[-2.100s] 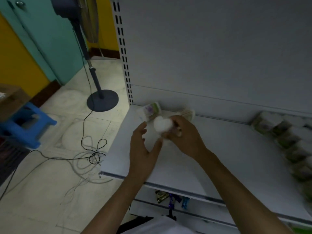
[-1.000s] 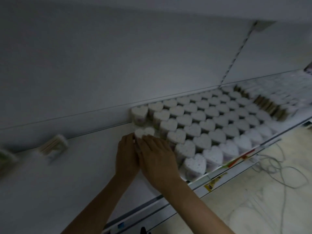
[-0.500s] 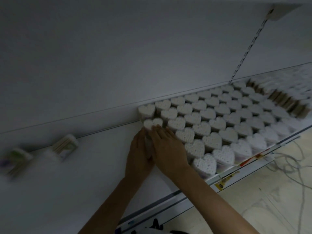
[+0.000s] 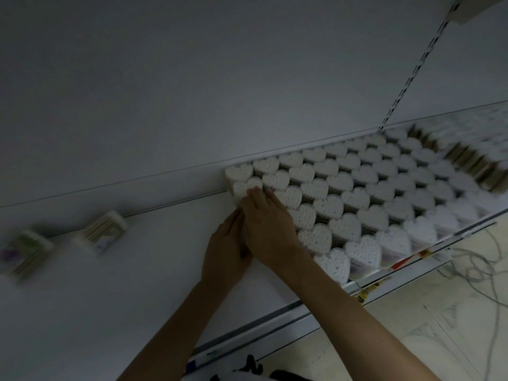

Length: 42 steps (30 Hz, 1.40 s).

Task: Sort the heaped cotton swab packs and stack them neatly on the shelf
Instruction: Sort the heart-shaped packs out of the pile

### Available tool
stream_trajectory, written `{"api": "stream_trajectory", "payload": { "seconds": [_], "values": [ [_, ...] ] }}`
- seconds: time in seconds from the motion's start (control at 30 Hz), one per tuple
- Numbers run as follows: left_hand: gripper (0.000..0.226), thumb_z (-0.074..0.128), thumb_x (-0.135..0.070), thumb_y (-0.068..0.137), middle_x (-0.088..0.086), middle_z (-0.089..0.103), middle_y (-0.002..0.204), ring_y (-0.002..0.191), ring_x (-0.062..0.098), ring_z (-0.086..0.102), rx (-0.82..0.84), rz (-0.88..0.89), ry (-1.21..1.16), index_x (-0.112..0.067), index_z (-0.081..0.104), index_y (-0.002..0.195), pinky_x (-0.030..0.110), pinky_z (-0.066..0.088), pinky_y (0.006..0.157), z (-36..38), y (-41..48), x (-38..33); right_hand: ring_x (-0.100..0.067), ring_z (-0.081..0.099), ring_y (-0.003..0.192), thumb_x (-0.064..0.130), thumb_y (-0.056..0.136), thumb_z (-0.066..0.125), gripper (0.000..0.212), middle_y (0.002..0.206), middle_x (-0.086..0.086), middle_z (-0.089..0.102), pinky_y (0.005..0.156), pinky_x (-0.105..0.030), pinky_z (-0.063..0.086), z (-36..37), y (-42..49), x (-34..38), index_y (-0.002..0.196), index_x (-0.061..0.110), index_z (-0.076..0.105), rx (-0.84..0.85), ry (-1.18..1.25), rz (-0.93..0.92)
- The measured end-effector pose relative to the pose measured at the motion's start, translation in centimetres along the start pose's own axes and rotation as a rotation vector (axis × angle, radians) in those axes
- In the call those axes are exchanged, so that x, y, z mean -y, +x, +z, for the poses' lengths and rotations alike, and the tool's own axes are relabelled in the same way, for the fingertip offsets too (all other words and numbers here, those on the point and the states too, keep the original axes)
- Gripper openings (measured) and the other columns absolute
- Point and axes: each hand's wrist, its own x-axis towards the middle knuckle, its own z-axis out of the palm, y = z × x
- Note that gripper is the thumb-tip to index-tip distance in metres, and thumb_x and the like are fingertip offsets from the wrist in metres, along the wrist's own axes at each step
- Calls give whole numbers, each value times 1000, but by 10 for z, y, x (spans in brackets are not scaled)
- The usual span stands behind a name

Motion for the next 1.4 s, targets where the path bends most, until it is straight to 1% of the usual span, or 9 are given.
{"api": "stream_trajectory", "payload": {
  "seconds": [0.17,0.23,0.3,0.4,0.57,0.83,1.03,1.2,1.4],
  "values": [
    [68,42,-46,84,7,50,141,123,22,50,-31,-26,-54,-9,45,141,22,36,97,-2,0,-5,-36,60,110,21,78,34,41,110,-20,64,106,-47,40,-11,2,2,96,2,65,33,65,7],
    [66,43,-47,87,11,52,137,121,25,51,-70,-69,-138,-6,48,138,29,38,101,-7,-4,-8,-38,55,118,22,77,39,40,119,-22,62,105,-51,38,-18,0,5,100,3,66,1,80,-18],
    [59,54,-37,86,14,55,133,119,28,52,-135,-122,-208,-4,49,135,40,42,101,-18,-16,-7,-35,58,112,23,78,37,39,115,-17,63,98,-49,46,-25,-4,15,98,7,67,-39,165,-60],
    [54,57,-34,85,10,59,126,113,20,53,-254,-158,-118,-8,52,132,33,42,95,-46,-44,7,-25,62,94,20,79,38,34,100,-6,66,84,-34,50,-25,0,44,94,13,68,-19,346,-93],
    [37,62,-24,90,5,64,117,106,19,57,-389,-291,20,-15,58,127,28,43,87,-107,-96,47,-30,61,93,18,84,51,28,106,-10,64,81,-41,50,7,16,116,106,8,65,138,503,-175],
    [41,67,-14,87,-4,60,113,94,0,55,-541,-373,1,-18,52,125,24,49,75,-166,-143,86,-28,17,141,50,92,50,65,152,-11,25,111,-44,25,57,58,206,147,22,29,426,186,-360],
    [58,69,-16,86,-4,52,128,105,2,53,-461,-352,-49,-19,42,137,4,40,79,-170,-149,100,-27,34,124,43,90,56,48,131,-6,44,89,-39,38,65,63,212,130,17,46,323,71,-347],
    [80,72,-26,84,4,41,143,126,15,43,-350,-365,-61,-17,26,148,29,41,97,-172,-134,109,-27,34,122,49,89,56,50,128,-4,46,89,-40,40,59,54,212,128,18,48,324,32,-278],
    [92,72,-29,83,1,30,152,136,15,33,-190,-339,-141,-27,2,143,19,25,104,-169,-117,113,-23,40,114,45,87,62,46,121,-2,50,87,-39,45,41,40,190,123,19,53,365,301,-143]
  ]
}}
